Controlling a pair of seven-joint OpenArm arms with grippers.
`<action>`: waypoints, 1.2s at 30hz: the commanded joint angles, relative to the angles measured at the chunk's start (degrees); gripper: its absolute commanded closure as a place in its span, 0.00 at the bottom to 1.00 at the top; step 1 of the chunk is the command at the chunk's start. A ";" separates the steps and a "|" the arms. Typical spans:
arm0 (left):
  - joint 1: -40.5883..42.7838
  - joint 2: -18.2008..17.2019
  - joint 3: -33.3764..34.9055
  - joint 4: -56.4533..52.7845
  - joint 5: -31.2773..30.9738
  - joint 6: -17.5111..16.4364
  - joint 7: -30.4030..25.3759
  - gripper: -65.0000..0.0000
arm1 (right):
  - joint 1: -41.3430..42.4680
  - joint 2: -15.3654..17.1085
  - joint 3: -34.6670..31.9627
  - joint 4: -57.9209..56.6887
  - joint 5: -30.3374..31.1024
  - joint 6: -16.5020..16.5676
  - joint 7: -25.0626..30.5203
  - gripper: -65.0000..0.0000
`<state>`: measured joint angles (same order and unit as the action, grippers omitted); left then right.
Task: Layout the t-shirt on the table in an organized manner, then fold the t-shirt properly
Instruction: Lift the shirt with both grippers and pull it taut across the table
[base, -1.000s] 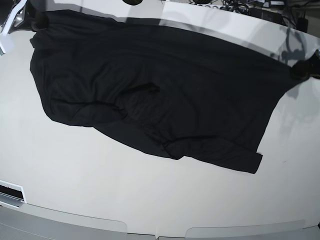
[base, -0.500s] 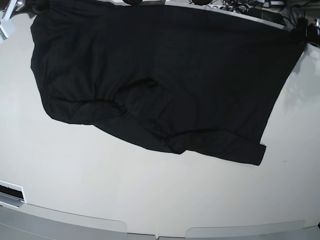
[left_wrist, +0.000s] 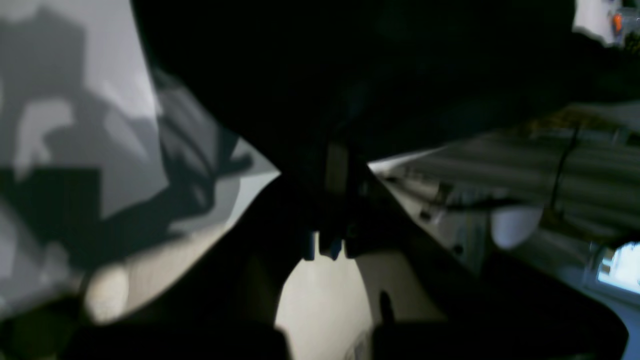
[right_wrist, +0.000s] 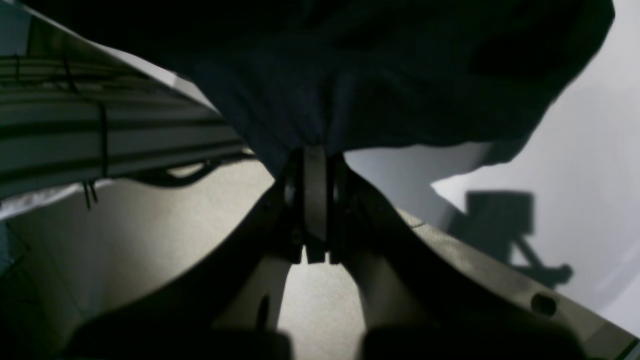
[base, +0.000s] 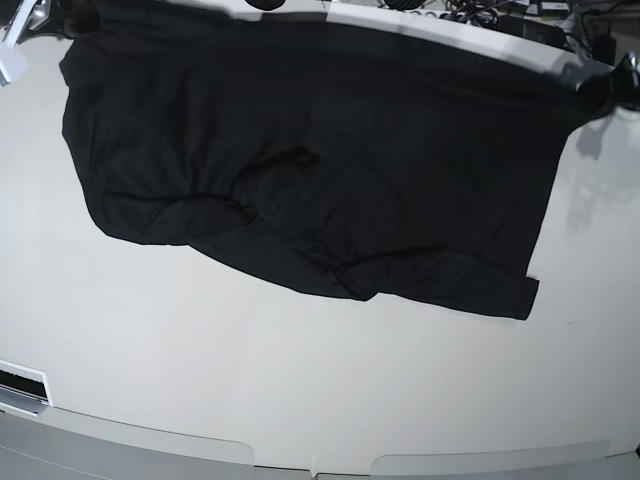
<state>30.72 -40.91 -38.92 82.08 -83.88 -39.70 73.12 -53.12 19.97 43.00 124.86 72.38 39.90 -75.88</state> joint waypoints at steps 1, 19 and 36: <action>-1.51 -0.44 -0.52 0.63 -1.12 -0.30 -0.79 1.00 | 0.31 0.63 0.42 0.61 0.28 0.10 0.68 1.00; -9.11 5.14 -0.48 0.61 15.08 -0.30 -15.91 1.00 | 18.75 -1.38 0.42 -19.47 -3.87 0.10 2.58 1.00; -14.71 6.47 3.39 0.35 20.63 -0.30 -16.13 0.70 | 23.47 -0.42 0.44 -20.76 -4.00 0.10 2.86 0.50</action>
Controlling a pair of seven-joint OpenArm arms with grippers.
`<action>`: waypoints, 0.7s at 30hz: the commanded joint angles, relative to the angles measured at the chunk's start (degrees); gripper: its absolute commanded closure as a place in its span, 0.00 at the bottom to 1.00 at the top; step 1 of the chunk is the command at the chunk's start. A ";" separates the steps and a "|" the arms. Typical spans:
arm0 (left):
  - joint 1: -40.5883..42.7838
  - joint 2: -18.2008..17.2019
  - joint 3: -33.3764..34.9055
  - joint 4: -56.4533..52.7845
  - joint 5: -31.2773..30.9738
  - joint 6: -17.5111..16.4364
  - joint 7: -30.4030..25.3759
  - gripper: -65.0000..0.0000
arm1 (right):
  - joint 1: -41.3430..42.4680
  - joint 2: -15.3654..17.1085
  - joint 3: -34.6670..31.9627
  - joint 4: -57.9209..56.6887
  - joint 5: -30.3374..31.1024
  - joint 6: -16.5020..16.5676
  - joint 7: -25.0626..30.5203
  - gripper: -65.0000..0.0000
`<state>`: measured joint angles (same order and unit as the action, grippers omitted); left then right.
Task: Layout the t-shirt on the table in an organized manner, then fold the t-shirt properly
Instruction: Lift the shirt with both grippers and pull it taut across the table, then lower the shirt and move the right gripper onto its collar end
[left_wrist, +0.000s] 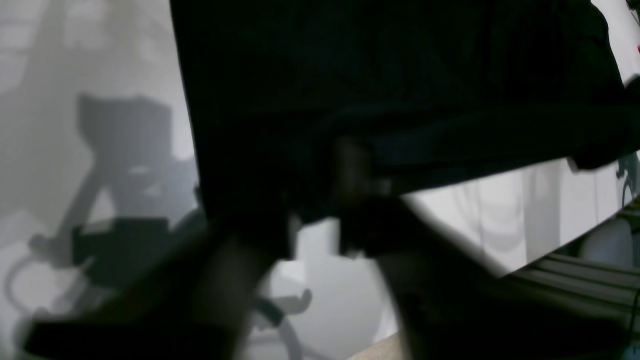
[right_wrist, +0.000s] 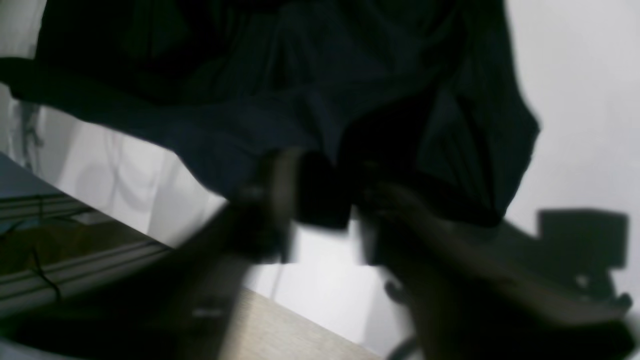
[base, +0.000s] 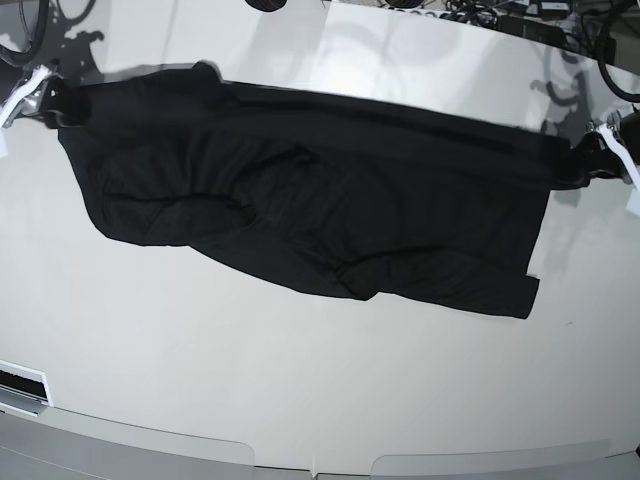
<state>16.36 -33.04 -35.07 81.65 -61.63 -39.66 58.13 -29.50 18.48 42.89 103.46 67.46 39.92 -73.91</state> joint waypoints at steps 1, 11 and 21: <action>-0.39 -1.55 -0.46 0.79 -1.64 -0.34 -1.18 0.60 | -0.15 1.53 0.55 0.63 1.36 0.08 0.90 0.42; -5.18 -1.68 -0.50 0.79 -1.62 -0.34 -1.57 0.49 | 6.10 3.17 0.52 0.76 5.64 0.08 0.81 0.40; -8.46 0.09 -0.50 0.76 0.63 -0.34 -1.79 0.49 | 14.38 3.10 -18.62 0.76 -2.43 0.08 3.65 0.40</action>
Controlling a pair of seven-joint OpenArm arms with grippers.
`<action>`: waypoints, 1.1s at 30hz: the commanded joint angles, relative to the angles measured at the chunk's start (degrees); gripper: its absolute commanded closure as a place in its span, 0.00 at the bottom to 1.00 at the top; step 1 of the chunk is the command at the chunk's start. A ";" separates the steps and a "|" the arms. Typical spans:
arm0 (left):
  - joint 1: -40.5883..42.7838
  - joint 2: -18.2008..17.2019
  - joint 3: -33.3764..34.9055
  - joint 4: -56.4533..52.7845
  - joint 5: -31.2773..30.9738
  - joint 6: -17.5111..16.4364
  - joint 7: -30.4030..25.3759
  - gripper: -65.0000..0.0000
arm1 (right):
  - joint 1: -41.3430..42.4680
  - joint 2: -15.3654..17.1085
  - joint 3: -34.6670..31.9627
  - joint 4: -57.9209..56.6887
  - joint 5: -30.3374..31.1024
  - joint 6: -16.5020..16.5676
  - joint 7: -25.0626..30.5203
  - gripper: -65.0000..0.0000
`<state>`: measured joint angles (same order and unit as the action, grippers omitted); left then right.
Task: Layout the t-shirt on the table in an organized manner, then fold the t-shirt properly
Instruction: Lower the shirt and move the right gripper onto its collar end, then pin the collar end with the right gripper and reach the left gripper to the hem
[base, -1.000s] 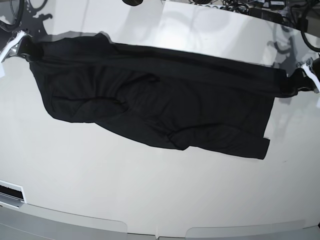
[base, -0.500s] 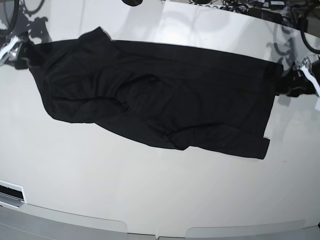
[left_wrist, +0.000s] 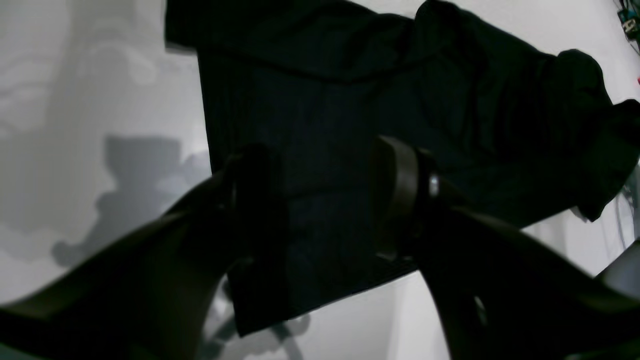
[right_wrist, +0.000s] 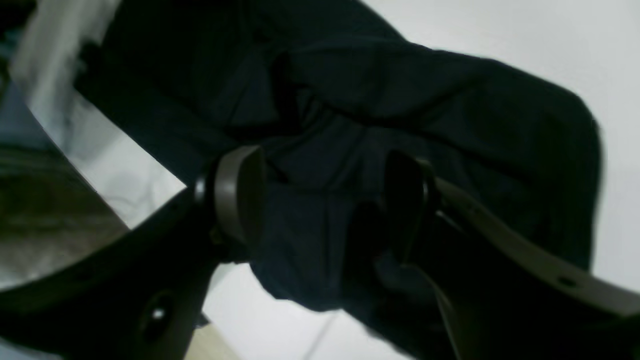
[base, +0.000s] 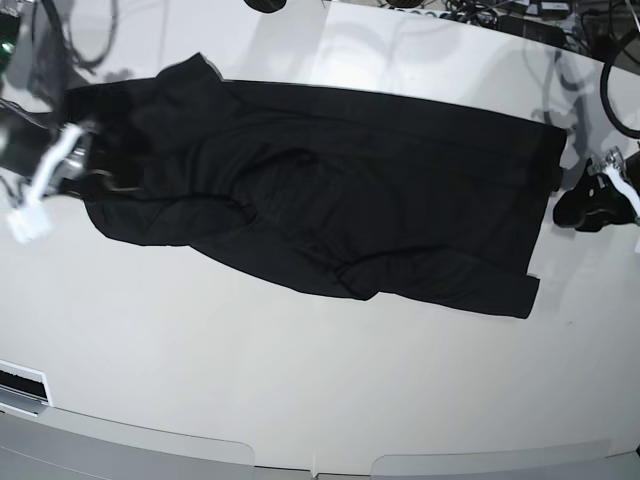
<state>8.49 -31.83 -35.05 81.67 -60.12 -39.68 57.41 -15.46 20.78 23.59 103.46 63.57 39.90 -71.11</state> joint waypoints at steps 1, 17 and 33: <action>-0.59 -0.94 -0.52 0.74 -0.39 -0.32 -1.05 0.49 | 1.40 0.81 -1.97 0.76 -1.38 0.10 1.88 0.40; -0.61 -0.52 -0.52 0.72 0.33 -0.32 -2.12 0.49 | 12.20 0.83 -31.91 0.55 -28.79 0.10 16.87 0.40; -0.59 -0.52 -0.52 0.72 1.68 0.72 -1.90 0.49 | 12.70 -4.33 -42.40 -2.80 -43.08 -7.15 27.10 0.40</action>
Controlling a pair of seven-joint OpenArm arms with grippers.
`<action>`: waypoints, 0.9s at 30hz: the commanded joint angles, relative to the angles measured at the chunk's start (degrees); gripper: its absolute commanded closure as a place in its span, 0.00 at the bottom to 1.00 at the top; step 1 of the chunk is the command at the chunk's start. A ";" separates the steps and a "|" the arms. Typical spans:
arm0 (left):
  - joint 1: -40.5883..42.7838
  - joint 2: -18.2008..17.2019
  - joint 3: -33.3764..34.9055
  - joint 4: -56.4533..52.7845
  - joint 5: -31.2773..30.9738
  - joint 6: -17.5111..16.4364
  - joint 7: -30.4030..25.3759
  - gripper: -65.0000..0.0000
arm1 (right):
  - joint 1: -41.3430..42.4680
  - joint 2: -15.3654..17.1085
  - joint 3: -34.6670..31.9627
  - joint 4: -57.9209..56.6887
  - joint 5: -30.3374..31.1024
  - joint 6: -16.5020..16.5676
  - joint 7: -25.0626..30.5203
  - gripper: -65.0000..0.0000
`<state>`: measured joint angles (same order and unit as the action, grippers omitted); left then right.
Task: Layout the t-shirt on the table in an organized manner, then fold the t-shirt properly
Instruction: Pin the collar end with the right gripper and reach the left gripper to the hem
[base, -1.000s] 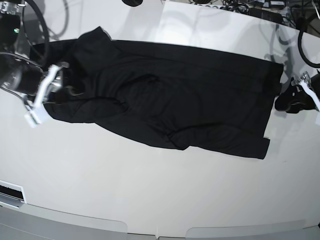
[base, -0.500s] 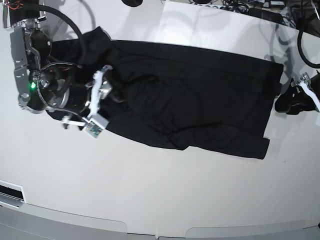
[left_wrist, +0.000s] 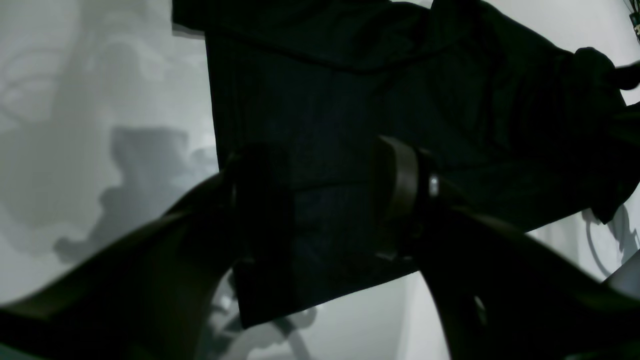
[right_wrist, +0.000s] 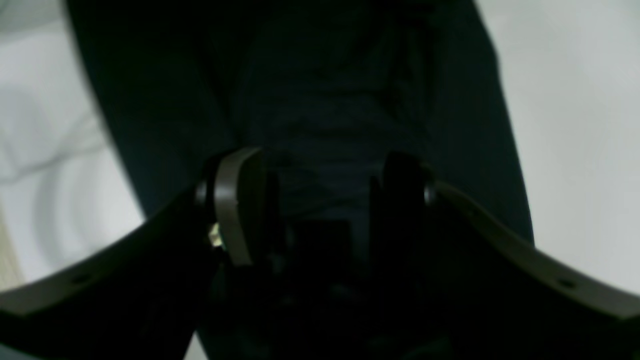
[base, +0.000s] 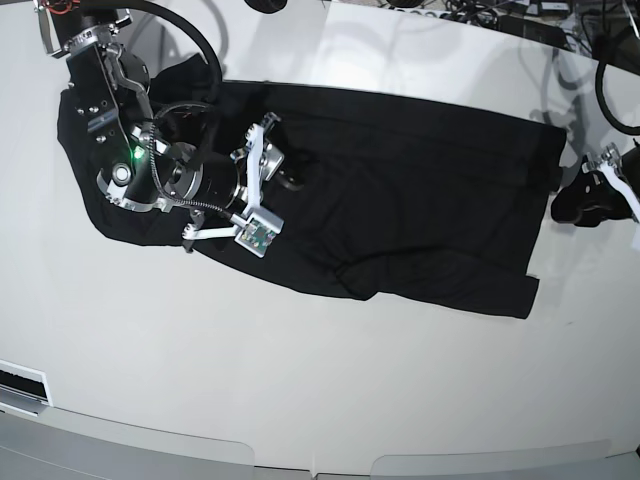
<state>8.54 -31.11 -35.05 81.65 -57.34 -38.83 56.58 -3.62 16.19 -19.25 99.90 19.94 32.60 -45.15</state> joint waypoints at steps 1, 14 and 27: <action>-0.63 -1.25 -0.52 0.74 -1.09 -0.13 -1.07 0.49 | 1.42 0.00 0.44 -0.48 0.50 -1.07 1.14 0.40; -0.61 -0.04 -0.52 0.74 -1.11 -0.15 -1.07 0.49 | 6.29 -0.55 0.42 -11.30 5.68 0.57 1.66 0.62; -0.63 0.76 -0.52 0.74 -1.14 -0.13 -1.09 0.49 | 8.09 -1.88 0.55 -7.61 4.20 7.40 -1.38 1.00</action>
<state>8.54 -28.99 -35.07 81.65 -57.39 -38.83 56.73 3.20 14.15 -19.03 91.07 23.05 39.70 -47.90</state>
